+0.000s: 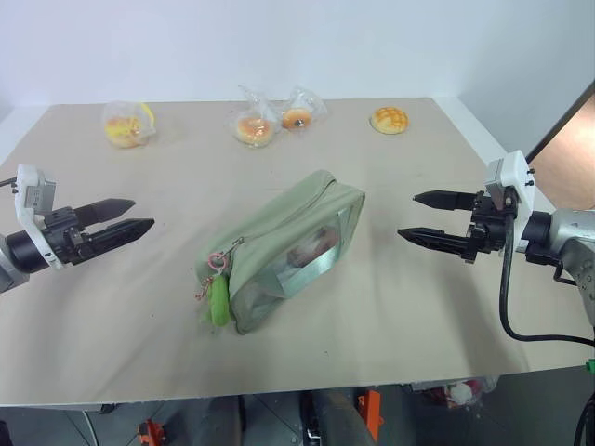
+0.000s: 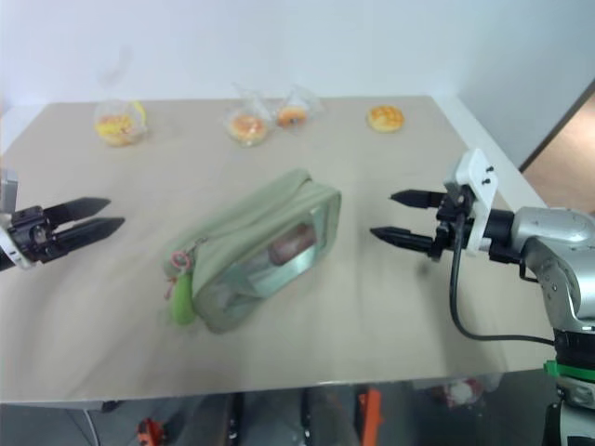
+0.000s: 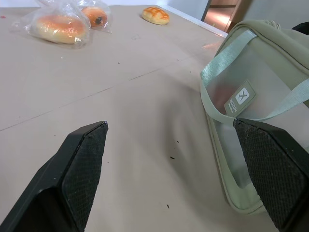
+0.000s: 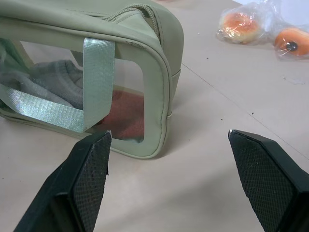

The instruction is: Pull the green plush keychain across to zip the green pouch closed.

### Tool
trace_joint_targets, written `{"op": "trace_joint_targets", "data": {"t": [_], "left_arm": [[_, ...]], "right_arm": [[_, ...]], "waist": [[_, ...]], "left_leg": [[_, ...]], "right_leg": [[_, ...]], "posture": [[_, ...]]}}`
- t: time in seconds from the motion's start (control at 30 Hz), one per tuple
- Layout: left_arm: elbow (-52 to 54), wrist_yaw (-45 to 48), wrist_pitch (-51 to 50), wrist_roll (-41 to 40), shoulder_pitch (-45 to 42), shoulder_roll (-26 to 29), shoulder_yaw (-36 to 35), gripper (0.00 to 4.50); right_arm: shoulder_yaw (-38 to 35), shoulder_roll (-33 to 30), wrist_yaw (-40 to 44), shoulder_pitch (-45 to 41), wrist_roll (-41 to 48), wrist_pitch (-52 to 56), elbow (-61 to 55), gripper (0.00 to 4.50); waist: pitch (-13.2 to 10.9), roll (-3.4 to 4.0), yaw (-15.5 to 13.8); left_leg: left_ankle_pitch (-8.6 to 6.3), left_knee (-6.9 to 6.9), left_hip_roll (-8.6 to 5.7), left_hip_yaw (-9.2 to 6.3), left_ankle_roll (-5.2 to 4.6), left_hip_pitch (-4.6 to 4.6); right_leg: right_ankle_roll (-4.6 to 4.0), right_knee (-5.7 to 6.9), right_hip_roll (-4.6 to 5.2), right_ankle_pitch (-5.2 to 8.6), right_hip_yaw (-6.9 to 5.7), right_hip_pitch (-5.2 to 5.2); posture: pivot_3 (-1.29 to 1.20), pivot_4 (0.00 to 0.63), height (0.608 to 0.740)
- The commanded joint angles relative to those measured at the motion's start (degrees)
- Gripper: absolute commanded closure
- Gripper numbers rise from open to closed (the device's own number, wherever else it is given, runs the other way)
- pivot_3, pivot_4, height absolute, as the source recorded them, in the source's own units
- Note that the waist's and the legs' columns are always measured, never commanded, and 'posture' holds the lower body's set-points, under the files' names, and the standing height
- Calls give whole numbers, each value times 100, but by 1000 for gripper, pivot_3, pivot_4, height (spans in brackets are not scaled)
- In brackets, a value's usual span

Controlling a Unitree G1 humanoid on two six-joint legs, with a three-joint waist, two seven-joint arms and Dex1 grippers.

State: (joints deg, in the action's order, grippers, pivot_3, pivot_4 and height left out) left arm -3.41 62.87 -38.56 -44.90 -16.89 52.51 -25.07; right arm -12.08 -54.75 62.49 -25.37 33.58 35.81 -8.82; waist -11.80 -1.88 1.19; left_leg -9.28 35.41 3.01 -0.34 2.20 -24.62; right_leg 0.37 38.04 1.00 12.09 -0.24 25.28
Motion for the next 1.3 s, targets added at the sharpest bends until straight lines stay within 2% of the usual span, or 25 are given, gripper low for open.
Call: {"op": "trace_joint_targets", "data": {"t": [0.03,0.13,0.3,0.53,0.67,0.9,1.17,1.2,1.27,1.3], "left_arm": [[86,22,27,-58,-237,40,-41,176],[112,39,-288,-307,-913,100,137,176],[160,138,-516,-410,-1667,43,440,176],[181,264,-567,-541,-2208,-139,641,176],[360,321,-593,-598,-2158,-204,709,176],[1189,451,-792,-835,-1809,-171,849,176],[1604,309,-947,-1108,-1819,-227,889,176],[1645,311,-961,-1135,-1824,-225,903,148],[1712,325,-976,-1180,-1843,-212,927,148],[1751,351,-963,-1170,-1859,-191,953,148]], "right_arm": [[-107,-305,165,-396,48,-75,-227,481],[309,-647,675,-1182,-152,-349,-214,481],[979,-664,1452,-2515,-508,-952,316,481],[2117,99,2627,-4093,-1012,-1651,1037,481],[2694,582,2973,-4418,-1393,-2101,1327,481],[3537,1073,3001,-4485,-1651,-2591,1637,481],[3719,1411,3001,-4362,-2025,-2903,2002,481],[3709,1440,3000,-4335,-2068,-2931,2043,883],[3685,1473,3000,-4296,-2096,-2941,2086,1255],[3660,1485,3001,-4277,-2087,-2926,2097,1680]], "waist": [[0,0,0],[-15,16,0],[-4,-2,13],[-4,-2,60],[-4,-3,74],[-4,-2,68],[-4,-2,65],[-4,-2,65],[-4,-2,65],[-4,-2,65]], "left_leg": [[0,0,0,0,0,0],[1,9,-2,5,-1,-7],[0,8,0,3,0,9],[-3,5,7,16,4,1],[-5,6,21,16,3,0],[-6,8,25,17,4,-2],[-6,18,32,15,4,1],[-6,18,33,15,4,1],[-6,18,36,14,4,1],[-6,18,36,15,4,1]], "right_leg": [[0,0,0,0,0,0],[6,3,0,-10,5,10],[2,-3,-4,-13,7,-6],[28,-2,-16,-22,29,7],[28,0,-33,-24,30,8],[27,3,-35,-23,31,10],[24,8,-44,-31,31,7],[24,8,-46,-32,31,7],[22,9,-48,-32,31,7],[22,9,-49,-33,31,8]], "posture": [[0,150,740],[0,150,740],[0,150,740],[0,150,740],[0,150,740],[0,150,740],[0,150,740],[0,150,740],[0,150,740],[0,150,740]]}}
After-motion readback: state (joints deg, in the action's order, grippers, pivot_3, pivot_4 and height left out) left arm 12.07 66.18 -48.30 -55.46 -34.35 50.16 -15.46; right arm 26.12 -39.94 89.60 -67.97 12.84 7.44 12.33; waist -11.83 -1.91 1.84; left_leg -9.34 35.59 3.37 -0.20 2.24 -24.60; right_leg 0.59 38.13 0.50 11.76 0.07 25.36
